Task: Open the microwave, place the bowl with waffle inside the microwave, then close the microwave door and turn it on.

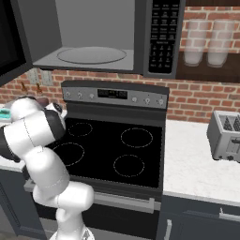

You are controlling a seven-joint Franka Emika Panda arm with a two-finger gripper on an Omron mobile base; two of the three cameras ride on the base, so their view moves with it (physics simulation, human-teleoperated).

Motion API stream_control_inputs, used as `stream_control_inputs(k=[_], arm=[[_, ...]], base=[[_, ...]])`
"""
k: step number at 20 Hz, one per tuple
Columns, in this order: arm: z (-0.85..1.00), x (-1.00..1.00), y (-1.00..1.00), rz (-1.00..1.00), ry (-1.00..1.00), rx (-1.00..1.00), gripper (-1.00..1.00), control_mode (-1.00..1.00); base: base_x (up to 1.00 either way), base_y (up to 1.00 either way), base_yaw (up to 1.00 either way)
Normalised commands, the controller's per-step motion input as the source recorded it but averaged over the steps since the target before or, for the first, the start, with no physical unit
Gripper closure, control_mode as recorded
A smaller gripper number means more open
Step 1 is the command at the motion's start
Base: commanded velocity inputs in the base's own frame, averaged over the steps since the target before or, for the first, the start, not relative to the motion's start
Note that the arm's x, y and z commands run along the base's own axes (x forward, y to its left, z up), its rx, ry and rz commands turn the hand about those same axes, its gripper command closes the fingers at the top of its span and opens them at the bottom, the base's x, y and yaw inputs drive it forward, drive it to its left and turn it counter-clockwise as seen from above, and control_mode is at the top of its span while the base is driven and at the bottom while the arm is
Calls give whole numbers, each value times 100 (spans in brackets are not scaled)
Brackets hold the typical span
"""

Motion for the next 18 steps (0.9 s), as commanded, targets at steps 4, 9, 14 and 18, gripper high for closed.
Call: stream_control_inputs(k=[4, 9, 14, 18], arm=[[-31, 20, 23, 0, 6, -1, -100, -100], [-29, 16, 24, 0, 3, -1, -100, -100], [-23, 9, 21, 0, 0, 0, -100, -100], [-21, 9, 19, 0, 1, 0, -100, -100]], base=[[0, 0, 0], [0, 0, 0], [0, 0, 0], [0, 0, 0]])
